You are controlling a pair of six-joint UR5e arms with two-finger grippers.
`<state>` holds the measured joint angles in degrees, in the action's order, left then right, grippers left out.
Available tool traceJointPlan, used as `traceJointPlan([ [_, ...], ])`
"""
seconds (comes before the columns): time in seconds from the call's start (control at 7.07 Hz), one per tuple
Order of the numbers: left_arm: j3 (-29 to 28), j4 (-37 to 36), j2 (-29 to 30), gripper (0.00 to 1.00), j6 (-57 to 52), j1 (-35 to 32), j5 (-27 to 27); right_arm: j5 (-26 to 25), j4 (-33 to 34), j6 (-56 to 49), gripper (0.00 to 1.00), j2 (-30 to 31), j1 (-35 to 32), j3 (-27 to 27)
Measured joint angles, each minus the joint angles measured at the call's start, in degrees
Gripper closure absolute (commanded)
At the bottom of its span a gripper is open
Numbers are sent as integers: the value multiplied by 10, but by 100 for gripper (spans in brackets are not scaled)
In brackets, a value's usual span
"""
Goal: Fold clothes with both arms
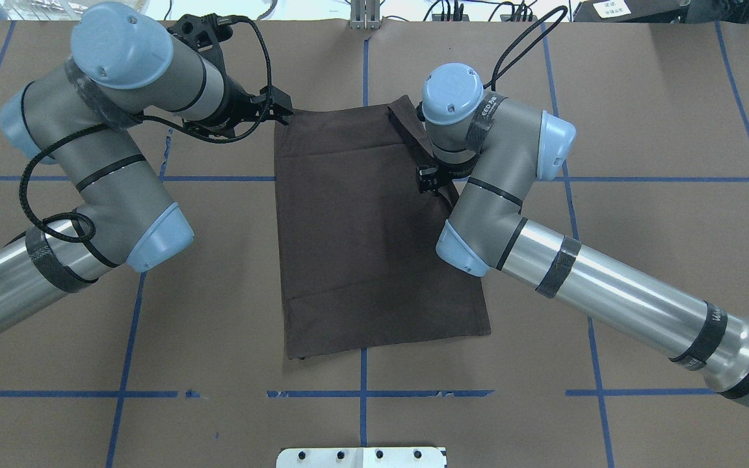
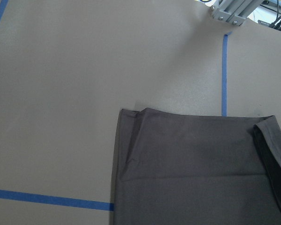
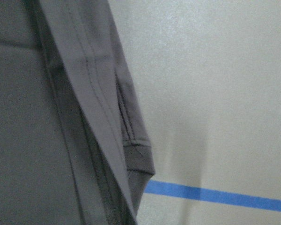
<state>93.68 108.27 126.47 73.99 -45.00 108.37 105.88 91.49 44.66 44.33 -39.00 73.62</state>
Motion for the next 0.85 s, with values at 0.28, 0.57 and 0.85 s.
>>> traceJointPlan([
  [0.28,1,1,2,0,1,0,0,0,0,-21,0,10,-16,-5],
  [0.57,2,1,3,0,3,1,0,4,-1,-47,0,25,-39,-6],
  [0.85,7,-1,5,0,3,1,0,25,0,-79,0,29,-69,-7],
])
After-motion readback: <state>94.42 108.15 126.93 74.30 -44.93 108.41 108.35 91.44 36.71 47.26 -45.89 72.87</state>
